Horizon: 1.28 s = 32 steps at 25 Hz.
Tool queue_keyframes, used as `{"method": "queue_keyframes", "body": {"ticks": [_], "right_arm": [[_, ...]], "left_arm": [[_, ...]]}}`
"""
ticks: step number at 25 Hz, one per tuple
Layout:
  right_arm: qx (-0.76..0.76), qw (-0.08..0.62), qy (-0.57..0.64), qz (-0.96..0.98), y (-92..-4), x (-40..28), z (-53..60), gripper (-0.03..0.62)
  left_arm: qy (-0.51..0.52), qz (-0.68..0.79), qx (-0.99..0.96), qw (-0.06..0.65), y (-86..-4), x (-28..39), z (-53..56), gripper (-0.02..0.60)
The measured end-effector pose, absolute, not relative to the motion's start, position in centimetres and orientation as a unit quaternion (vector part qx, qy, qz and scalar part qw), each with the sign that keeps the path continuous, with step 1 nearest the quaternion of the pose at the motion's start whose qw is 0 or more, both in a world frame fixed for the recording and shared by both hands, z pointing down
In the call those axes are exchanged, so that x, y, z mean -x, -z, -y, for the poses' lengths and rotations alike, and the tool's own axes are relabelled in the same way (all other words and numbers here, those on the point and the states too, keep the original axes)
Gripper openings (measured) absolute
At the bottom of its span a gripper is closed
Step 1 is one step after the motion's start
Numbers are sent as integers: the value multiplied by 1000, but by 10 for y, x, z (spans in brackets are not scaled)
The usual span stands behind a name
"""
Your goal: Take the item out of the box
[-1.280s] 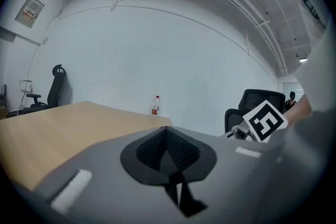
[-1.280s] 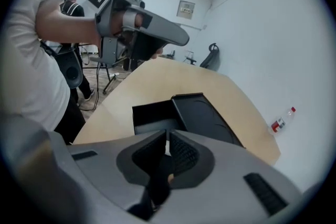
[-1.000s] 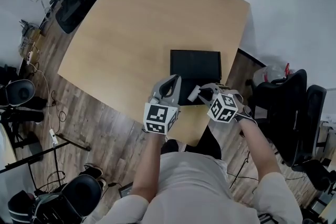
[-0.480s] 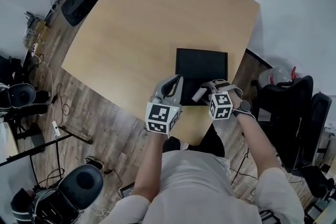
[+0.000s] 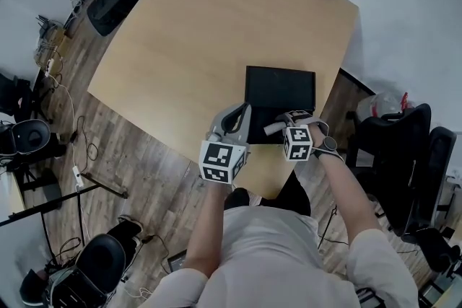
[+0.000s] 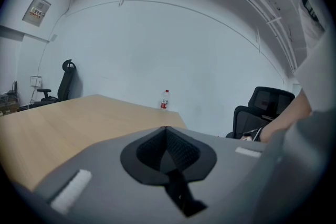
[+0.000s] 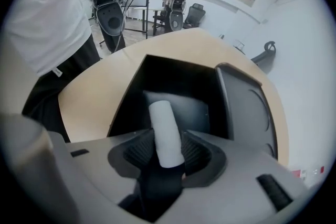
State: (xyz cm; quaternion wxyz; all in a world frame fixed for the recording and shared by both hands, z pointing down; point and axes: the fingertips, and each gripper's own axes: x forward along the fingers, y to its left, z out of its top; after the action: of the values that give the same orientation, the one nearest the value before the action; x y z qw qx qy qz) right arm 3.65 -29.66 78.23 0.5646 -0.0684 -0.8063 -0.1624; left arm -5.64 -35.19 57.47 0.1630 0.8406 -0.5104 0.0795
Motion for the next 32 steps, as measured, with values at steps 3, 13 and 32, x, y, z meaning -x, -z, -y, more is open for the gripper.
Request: {"method": "queue_keyframes", "body": {"ticks": [3, 13, 32], "right_arm": [[48, 561, 143, 814, -777, -39, 298, 155], [-28, 548, 131, 825, -742, -51, 309, 150], [-261, 432, 156, 849, -598, -50, 322, 146]], "left_arm": [[-72, 514, -839, 165, -570, 60, 349, 6], [-52, 501, -847, 169, -561, 55, 345, 6], [-35, 481, -866, 130, -520, 50, 323, 6]]}}
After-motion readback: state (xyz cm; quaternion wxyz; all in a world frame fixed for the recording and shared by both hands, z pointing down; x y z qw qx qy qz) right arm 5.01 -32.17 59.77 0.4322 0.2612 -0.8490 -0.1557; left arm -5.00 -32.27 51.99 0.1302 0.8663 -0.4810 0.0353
